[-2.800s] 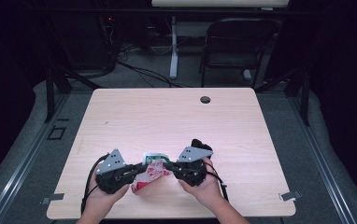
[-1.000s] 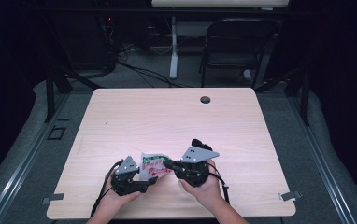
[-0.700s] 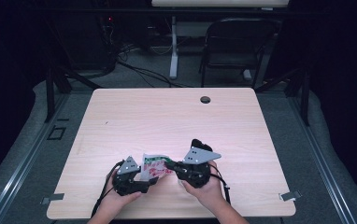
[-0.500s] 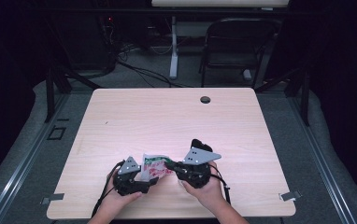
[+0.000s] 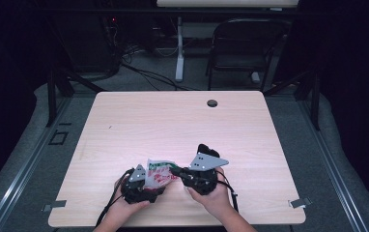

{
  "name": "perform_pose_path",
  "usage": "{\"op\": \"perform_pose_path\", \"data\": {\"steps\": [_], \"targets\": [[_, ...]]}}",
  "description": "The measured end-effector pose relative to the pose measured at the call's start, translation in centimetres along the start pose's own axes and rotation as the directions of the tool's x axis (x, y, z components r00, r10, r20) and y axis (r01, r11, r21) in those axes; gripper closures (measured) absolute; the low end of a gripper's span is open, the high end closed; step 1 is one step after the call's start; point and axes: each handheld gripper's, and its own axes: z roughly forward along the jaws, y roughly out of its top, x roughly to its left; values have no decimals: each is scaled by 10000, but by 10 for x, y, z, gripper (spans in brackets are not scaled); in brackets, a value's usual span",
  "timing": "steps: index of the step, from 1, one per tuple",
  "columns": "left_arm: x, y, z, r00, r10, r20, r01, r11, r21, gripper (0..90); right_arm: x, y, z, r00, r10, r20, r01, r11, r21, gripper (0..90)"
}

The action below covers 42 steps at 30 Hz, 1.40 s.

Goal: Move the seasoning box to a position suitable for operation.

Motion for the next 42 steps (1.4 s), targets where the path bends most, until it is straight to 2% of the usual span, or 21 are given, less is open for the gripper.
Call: {"op": "perform_pose_path", "data": {"steps": [3, 8, 18, 21, 32, 36, 42], "targets": [[0, -1, 1, 9999, 32, -104, -31, 10000, 65, 287, -1, 0, 0, 10000, 7, 1, -7, 10000, -3, 900], [1, -2, 3, 10000, 49, -44, -49, 9999, 159, 297, -1, 1, 1, 10000, 40, 1, -40, 10000, -52, 900], [-2, -4, 4, 9985, 290, -456, -285, 9995, 126, 333, -1, 1, 2, 9999, 121, -31, -121, 9999, -95, 900], [-2, -4, 4, 9964, 549, -648, -540, 9984, 148, 373, -1, 1, 2, 9999, 110, -38, -110, 9999, -93, 900], [0, -5, 2, 9954, 634, -725, -636, 9980, -1, 506, 0, 1, 2, 9999, 91, -125, -91, 10000, -17, 900], [-2, 0, 1, 9956, 540, -763, -529, 9985, 170, 559, 1, 2, 1, 9999, 44, -130, -44, 10000, -2, 900], [-2, 5, -4, 9874, 942, -1270, -914, 9954, 283, 573, 0, 2, -3, 9999, -5, -114, 5, 10000, -37, 900]]}}
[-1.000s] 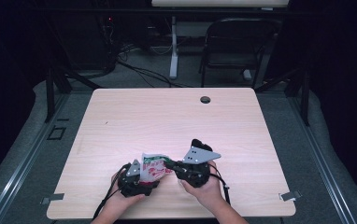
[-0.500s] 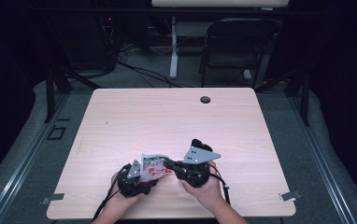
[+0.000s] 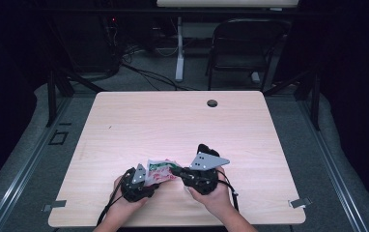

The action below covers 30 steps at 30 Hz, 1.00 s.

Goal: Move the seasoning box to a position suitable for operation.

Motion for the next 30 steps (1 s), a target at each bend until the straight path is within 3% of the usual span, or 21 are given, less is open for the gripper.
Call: {"op": "perform_pose_path", "data": {"steps": [14, 24, 30], "targets": [[-2, 10, -7, 9954, 640, -714, -641, 9979, 1, 583, 3, 0, -8, 9995, -219, 214, 222, 9997, -136, 900], [-6, 16, -10, 9826, 1288, -1341, -1289, 9916, 77, 589, 0, -1, -15, 9995, -164, 261, 166, 9999, -47, 852], [-7, 20, -11, 9684, 1813, -1714, -1801, 9834, 225, 591, -1, 0, -20, 9992, -267, 281, 266, 9996, 57, 799]]}}
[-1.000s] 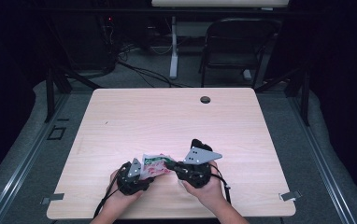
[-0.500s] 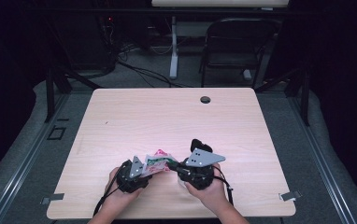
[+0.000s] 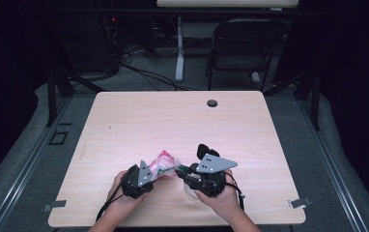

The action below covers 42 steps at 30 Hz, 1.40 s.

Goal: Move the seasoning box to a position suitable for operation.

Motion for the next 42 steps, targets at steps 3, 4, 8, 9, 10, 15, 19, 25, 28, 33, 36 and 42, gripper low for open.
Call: {"op": "perform_pose_path", "data": {"steps": [3, 4, 8, 9, 10, 15, 19, 25, 28, 33, 36, 42], "targets": [[0, 2, -1, 9993, 254, -263, -255, 9997, 1, 591, 0, 1, -3, 10000, 22, 51, -23, 10000, 14, 796], [0, 2, -1, 9993, 241, -291, -242, 9997, -18, 591, 0, 1, -5, 10000, 9, 69, -9, 10000, 31, 801], [-1, 4, 0, 9979, 388, -513, -390, 9992, -20, 592, -2, 2, -9, 9999, 50, 116, -51, 10000, 53, 837], [-1, 5, 0, 9971, 486, -578, -486, 9988, 9, 592, -2, 2, -9, 9999, 63, 118, -64, 10000, 71, 846], [-2, 6, 0, 9963, 533, -676, -534, 9986, 1, 591, -2, 1, -9, 9999, 60, 138, -61, 9999, 105, 855], [-2, 9, -1, 9920, 846, -939, -841, 9964, 91, 592, -3, 0, -12, 9998, 26, 199, -30, 9998, 210, 889], [-2, 10, -1, 9903, 936, -1026, -933, 9956, 83, 593, -3, -2, -13, 9997, 32, 242, -38, 9997, 231, 898], [-3, 11, 1, 9886, 957, -1165, -960, 9954, 26, 594, -4, -4, -14, 9993, 259, 269, -267, 9992, 295, 900], [-3, 12, 0, 9867, 1023, -1262, -1030, 9947, 16, 594, -6, -5, -14, 9985, 511, 220, -518, 9982, 319, 900], [-4, 13, 1, 9833, 1168, -1396, -1173, 9931, 46, 596, -9, -8, -15, 9956, 894, 268, -904, 9951, 392, 900], [-5, 15, 2, 9802, 1259, -1525, -1278, 9918, -23, 596, -11, -10, -16, 9937, 1073, 310, -1086, 9931, 436, 900], [-6, 17, 2, 9765, 1437, -1604, -1473, 9890, -105, 597, -12, -13, -19, 9923, 1149, 453, -1171, 9919, 489, 900]]}}
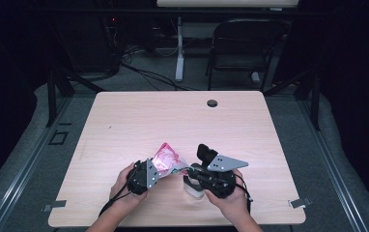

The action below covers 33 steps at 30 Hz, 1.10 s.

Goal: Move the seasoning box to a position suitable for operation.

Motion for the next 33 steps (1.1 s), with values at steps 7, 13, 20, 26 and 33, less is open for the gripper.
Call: {"op": "perform_pose_path", "data": {"steps": [7, 13, 20, 26, 33], "targets": [[0, 2, 0, 9993, 299, -242, -307, 9990, -319, 597, 1, -1, -5, 9999, -75, 71, 75, 10000, -23, 900], [0, 3, 2, 9971, 603, -457, -628, 9964, -575, 597, 2, -3, -6, 10000, -45, 87, 45, 10000, -48, 900], [1, 5, 4, 9915, 936, -905, -995, 9931, -621, 597, 0, -7, -5, 9997, 86, 210, -86, 10000, -2, 900], [1, 7, 5, 9877, 1064, -1144, -1150, 9908, -717, 598, -4, -10, -4, 9989, 216, 408, -223, 9996, 164, 900], [0, 11, 3, 9837, 1169, -1369, -1293, 9879, -857, 599, -6, -12, -7, 9983, 291, 507, -300, 9994, 167, 900]]}}
